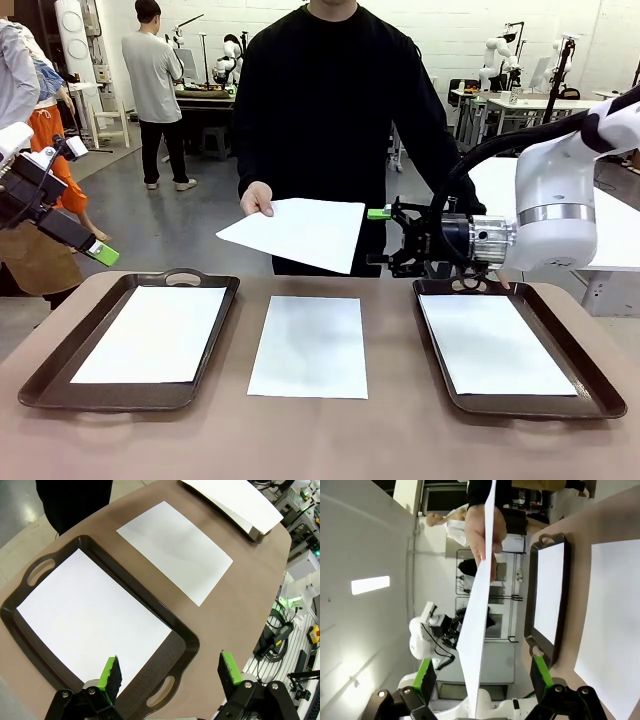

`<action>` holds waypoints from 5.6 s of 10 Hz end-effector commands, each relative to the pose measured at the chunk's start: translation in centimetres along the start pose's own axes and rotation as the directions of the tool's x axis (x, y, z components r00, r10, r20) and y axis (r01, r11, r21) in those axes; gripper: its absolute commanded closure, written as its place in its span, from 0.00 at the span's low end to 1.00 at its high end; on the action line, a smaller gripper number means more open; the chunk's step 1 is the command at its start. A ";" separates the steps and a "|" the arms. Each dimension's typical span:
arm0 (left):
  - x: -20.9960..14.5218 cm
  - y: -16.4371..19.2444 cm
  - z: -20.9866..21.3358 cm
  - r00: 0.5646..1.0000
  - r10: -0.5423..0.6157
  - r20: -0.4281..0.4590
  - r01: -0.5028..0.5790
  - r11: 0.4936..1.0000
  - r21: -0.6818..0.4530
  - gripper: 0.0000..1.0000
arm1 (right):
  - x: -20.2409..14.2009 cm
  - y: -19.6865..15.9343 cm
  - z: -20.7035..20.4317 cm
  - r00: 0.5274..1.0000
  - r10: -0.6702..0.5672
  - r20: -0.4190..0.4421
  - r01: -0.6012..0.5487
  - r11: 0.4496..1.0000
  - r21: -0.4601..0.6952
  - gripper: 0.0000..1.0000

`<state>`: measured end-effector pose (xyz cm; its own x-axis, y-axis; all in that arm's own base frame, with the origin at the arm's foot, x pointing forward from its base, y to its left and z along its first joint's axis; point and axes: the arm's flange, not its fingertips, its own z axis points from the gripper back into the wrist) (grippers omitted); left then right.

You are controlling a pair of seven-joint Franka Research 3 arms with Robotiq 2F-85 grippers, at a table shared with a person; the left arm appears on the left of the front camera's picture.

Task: Sort the A4 documents.
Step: Receive the A4 Paper, then place the A4 Paper in the designated Handle tray.

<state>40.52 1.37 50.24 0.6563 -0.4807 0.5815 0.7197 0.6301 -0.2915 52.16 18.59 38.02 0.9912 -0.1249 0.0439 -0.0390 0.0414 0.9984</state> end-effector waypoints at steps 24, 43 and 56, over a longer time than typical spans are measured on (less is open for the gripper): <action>0.0 0.0 0.1 1.000 -0.004 0.001 0.004 1.000 0.000 0.00 | 3.3 -1.7 -3.3 0.995 -0.101 0.007 0.100 0.992 0.081 1.00; 0.0 0.0 0.1 1.000 -0.004 0.001 0.004 1.000 0.000 0.00 | 2.9 -1.2 -3.0 0.996 -0.084 0.016 0.083 0.994 0.073 1.00; 0.0 0.0 0.1 1.000 -0.004 0.001 0.004 1.000 0.000 0.00 | 6.4 -2.7 17.4 0.966 0.181 -0.185 -0.215 0.958 -0.190 0.99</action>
<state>40.52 1.37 50.25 0.6562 -0.4809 0.5815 0.7198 0.6301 -0.2913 55.92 0.64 37.37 0.9676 0.1189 0.2226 -0.2467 0.2606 0.9334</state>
